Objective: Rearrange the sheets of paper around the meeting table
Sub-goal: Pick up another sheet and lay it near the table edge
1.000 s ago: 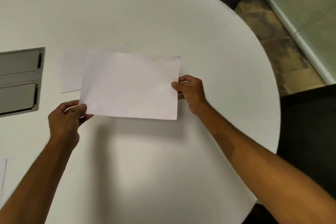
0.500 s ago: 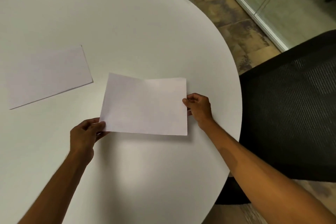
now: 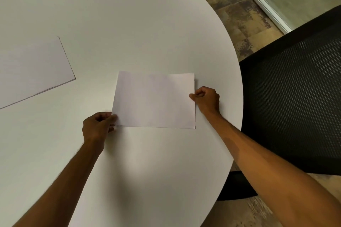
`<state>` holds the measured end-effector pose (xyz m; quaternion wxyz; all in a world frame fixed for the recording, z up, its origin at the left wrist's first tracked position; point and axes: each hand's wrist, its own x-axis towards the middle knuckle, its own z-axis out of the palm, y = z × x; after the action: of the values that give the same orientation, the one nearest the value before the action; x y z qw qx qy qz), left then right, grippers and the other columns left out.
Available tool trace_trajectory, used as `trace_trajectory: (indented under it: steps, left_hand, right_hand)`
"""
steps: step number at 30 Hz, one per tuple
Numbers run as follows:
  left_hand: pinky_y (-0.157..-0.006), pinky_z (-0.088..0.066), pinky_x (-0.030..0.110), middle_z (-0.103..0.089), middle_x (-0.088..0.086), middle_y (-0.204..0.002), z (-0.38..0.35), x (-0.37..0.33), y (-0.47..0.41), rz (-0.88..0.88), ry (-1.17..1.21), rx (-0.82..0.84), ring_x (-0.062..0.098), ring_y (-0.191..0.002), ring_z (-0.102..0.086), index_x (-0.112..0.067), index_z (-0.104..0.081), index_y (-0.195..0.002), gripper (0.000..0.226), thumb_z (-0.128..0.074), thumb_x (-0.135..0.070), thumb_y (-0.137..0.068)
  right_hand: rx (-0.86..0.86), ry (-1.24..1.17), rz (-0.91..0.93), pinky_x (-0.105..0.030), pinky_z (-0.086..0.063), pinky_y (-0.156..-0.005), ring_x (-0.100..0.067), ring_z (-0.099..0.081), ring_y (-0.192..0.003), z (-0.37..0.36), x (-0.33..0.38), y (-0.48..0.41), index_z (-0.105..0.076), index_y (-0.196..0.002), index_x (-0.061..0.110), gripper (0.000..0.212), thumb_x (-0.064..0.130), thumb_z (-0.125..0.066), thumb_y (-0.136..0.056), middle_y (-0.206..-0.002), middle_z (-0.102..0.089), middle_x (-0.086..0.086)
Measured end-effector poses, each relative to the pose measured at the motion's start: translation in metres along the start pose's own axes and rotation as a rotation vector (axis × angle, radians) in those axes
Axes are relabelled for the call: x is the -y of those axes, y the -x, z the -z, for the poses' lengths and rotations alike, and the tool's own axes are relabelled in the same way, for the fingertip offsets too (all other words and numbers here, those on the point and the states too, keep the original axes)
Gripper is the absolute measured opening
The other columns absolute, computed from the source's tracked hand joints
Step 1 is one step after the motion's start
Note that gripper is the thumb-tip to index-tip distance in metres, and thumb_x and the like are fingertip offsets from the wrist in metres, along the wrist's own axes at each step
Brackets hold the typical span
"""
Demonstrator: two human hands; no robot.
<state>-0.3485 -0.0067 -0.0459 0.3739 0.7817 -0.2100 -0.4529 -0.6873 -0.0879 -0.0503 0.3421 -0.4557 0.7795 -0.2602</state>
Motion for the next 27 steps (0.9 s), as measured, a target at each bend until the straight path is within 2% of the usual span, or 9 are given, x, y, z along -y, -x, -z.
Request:
trace_trajectory:
  steps: [4, 7, 9, 11, 15, 20, 27]
  left_hand:
    - [-0.071, -0.055, 0.031, -0.072, 0.004, -0.074, -0.003, 0.000, 0.000, -0.013, -0.096, -0.052, 0.021, -0.062, -0.063, -0.018, -0.074, -0.080, 0.011, -0.084, -0.016, -0.074]
    - [-0.062, -0.048, 0.024, -0.069, -0.002, -0.065, -0.005, 0.000, 0.001, -0.050, -0.191, -0.088, 0.015, -0.054, -0.060, -0.019, -0.073, -0.079, 0.013, -0.084, -0.022, -0.072]
    - [-0.061, -0.047, 0.025, -0.069, -0.005, -0.067, -0.006, 0.000, 0.001, -0.067, -0.229, -0.101, 0.015, -0.057, -0.063, -0.020, -0.072, -0.082, 0.017, -0.085, -0.023, -0.071]
    - [-0.068, -0.050, 0.029, -0.069, -0.004, -0.071, -0.006, 0.001, -0.001, -0.090, -0.283, -0.106, 0.020, -0.065, -0.065, -0.020, -0.072, -0.088, 0.022, -0.085, -0.022, -0.070]
    - [-0.079, -0.053, 0.037, -0.070, 0.000, -0.077, -0.005, 0.003, -0.002, -0.114, -0.324, -0.095, 0.023, -0.073, -0.066, -0.020, -0.071, -0.088, 0.021, -0.084, -0.020, -0.071]
    - [-0.074, -0.052, 0.034, -0.070, 0.000, -0.074, -0.005, 0.003, 0.000, -0.117, -0.300, -0.079, 0.020, -0.064, -0.063, -0.020, -0.071, -0.085, 0.017, -0.081, -0.017, -0.072]
    - [-0.065, -0.047, 0.025, -0.070, -0.001, -0.073, -0.003, 0.000, 0.005, -0.111, -0.291, -0.055, 0.016, -0.060, -0.064, -0.023, -0.071, -0.085, 0.021, -0.081, -0.009, -0.071]
  right_hand:
    - [-0.041, 0.047, 0.023, -0.025, -0.046, -0.066, -0.023, -0.065, -0.072, -0.006, -0.001, 0.001, -0.071, -0.084, 0.005, 0.019, 0.020, -0.083, -0.079, -0.072, -0.069, -0.005]
    - [-0.077, 0.062, 0.031, -0.027, -0.049, -0.067, -0.026, -0.067, -0.076, -0.010, -0.001, 0.003, -0.069, -0.088, 0.005, 0.022, 0.019, -0.083, -0.079, -0.078, -0.071, -0.008]
    - [-0.091, 0.068, 0.037, -0.033, -0.054, -0.073, -0.028, -0.067, -0.082, -0.011, 0.000, 0.003, -0.067, -0.093, 0.007, 0.025, 0.019, -0.084, -0.078, -0.080, -0.070, -0.008]
    - [-0.094, 0.076, 0.041, -0.039, -0.055, -0.078, -0.029, -0.066, -0.087, -0.011, -0.001, 0.004, -0.065, -0.095, 0.008, 0.028, 0.020, -0.084, -0.077, -0.082, -0.069, -0.009]
    - [-0.093, 0.075, 0.047, -0.042, -0.055, -0.079, -0.031, -0.065, -0.087, -0.012, -0.001, 0.005, -0.065, -0.090, 0.007, 0.027, 0.019, -0.085, -0.077, -0.080, -0.069, -0.011]
    - [-0.096, 0.088, 0.060, -0.038, -0.054, -0.074, -0.031, -0.066, -0.083, -0.010, -0.001, 0.005, -0.065, -0.086, 0.004, 0.027, 0.018, -0.085, -0.076, -0.079, -0.070, -0.013]
    - [-0.064, 0.094, 0.063, -0.038, -0.055, -0.076, -0.031, -0.065, -0.085, -0.009, -0.002, 0.006, -0.065, -0.085, 0.006, 0.026, 0.017, -0.086, -0.075, -0.078, -0.069, -0.011]
